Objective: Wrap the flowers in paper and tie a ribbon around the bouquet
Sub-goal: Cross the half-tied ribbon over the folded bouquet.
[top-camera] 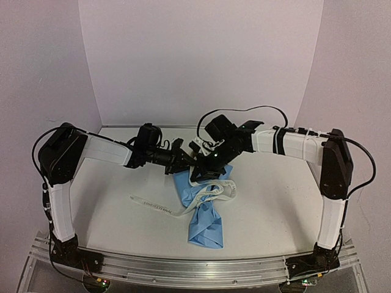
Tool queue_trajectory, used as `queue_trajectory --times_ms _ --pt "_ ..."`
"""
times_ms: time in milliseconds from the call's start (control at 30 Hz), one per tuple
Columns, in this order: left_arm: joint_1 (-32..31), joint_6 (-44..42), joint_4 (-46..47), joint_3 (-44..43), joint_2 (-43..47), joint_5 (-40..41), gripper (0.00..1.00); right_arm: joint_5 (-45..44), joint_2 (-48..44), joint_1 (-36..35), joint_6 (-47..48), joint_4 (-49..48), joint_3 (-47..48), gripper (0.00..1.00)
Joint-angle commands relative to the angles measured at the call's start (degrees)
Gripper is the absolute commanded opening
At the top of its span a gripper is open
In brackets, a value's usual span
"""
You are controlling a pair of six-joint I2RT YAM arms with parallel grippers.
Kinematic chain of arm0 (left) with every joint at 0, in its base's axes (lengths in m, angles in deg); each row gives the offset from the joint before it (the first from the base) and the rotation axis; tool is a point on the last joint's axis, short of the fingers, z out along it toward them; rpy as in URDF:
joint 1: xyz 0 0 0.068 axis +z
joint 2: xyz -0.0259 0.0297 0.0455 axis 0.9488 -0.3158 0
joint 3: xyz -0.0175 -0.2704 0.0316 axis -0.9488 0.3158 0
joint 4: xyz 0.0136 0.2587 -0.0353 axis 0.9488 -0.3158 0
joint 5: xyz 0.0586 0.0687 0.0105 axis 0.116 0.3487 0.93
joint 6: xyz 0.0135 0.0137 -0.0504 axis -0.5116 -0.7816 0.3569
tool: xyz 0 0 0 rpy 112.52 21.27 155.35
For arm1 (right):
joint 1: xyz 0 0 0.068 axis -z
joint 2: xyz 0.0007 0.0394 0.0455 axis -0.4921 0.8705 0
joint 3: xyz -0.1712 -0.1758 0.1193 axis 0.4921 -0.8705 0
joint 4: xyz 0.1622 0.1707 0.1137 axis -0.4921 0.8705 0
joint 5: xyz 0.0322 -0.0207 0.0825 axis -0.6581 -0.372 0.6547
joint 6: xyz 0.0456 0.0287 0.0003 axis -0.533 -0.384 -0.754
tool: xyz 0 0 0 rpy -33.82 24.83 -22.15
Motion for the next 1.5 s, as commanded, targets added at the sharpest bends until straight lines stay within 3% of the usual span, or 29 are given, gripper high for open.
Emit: queue_trajectory --times_ms 0,67,267,567,833,1067,1467 --pt "0.30 -5.11 -3.25 -1.14 2.89 4.42 0.05 -4.94 -6.08 -0.26 1.59 1.21 -0.83 0.11" --pt "0.42 -7.20 -4.68 -0.74 4.09 6.83 0.00 -7.27 -8.37 -0.27 1.73 1.35 -2.69 0.23" --pt "0.67 -11.29 -7.41 -0.12 7.21 12.57 0.00 -15.81 -18.01 -0.30 3.23 1.12 -13.28 0.52" --pt "1.18 -14.54 -9.44 0.27 9.89 15.65 0.00 -16.61 -17.69 -0.29 6.20 -5.05 -22.82 0.57" --pt "1.34 -17.26 -12.01 1.46 12.51 17.75 0.00 -21.05 -14.73 -0.33 6.36 -7.60 -21.58 0.49" --pt "1.71 -21.60 -12.77 4.94 17.60 19.35 0.00 -20.96 -13.58 -0.29 5.12 -6.90 -19.91 0.01" --pt "0.38 -36.92 -14.68 17.05 33.07 15.85 0.00 -20.98 -14.84 -0.26 1.88 -1.45 -15.36 0.00"
